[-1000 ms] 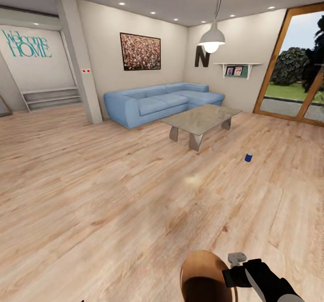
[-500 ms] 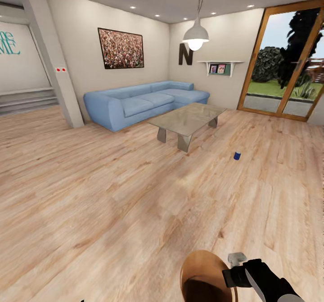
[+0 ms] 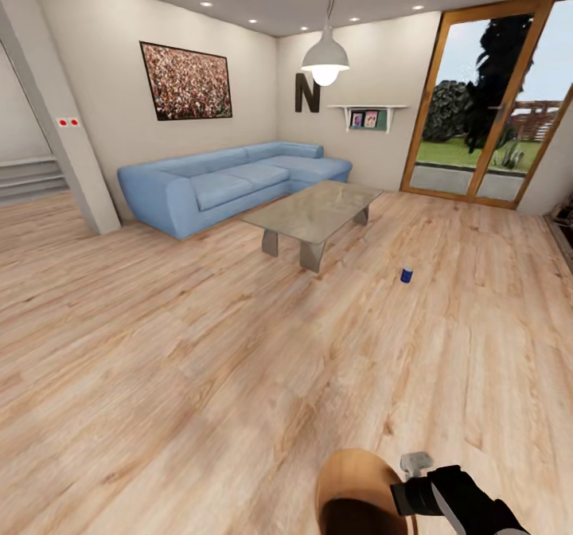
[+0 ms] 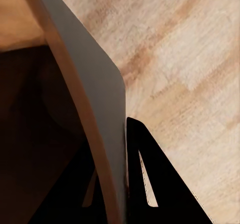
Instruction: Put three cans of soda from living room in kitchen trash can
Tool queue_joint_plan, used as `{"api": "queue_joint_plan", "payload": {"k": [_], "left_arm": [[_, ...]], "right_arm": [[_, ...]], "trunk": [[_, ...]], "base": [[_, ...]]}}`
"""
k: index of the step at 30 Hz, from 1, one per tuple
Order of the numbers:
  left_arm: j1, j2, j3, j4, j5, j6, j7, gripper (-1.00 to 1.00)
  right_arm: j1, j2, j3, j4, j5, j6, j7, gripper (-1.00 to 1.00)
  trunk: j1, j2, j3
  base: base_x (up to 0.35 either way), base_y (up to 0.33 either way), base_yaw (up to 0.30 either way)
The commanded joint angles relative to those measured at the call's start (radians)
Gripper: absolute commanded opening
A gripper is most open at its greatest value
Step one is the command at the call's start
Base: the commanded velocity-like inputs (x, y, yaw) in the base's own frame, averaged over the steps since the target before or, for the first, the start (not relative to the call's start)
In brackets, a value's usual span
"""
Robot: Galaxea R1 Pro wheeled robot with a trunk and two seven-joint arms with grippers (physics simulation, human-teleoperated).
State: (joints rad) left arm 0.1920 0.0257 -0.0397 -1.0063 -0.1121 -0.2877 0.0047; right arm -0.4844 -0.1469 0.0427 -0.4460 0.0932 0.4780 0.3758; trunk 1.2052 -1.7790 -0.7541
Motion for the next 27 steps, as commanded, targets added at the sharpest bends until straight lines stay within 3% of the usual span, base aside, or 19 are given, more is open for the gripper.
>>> {"api": "queue_joint_plan", "payload": {"k": [1,11,18,27], "left_arm": [[0.004,0.000,0.000,0.003,0.000,0.000,0.000,1.00],[0.004,0.000,0.000,0.003,0.000,0.000,0.000,1.00],[0.009,0.000,0.000,-0.002,0.000,-0.001,0.001,1.00],[-0.005,-0.004,0.000,-0.015,0.002,0.006,-0.006,1.00]], "right_arm": [[0.006,0.000,-0.003,-0.001,-0.008,-0.006,0.004,-1.00],[0.035,0.000,-0.003,-0.001,0.069,-0.090,0.004,-1.00],[0.038,0.000,-0.003,0.002,0.106,-0.095,0.003,-1.00],[-0.013,-0.038,-0.053,-0.043,0.174,-0.167,0.005,-1.00]], "trunk": [[0.000,0.000,0.000],[0.000,0.000,0.000],[0.000,0.000,0.000],[0.000,0.000,0.000]], "base": [[0.119,0.000,0.000],[0.119,0.000,0.000],[0.123,0.000,0.000],[0.268,0.000,0.000]]}}
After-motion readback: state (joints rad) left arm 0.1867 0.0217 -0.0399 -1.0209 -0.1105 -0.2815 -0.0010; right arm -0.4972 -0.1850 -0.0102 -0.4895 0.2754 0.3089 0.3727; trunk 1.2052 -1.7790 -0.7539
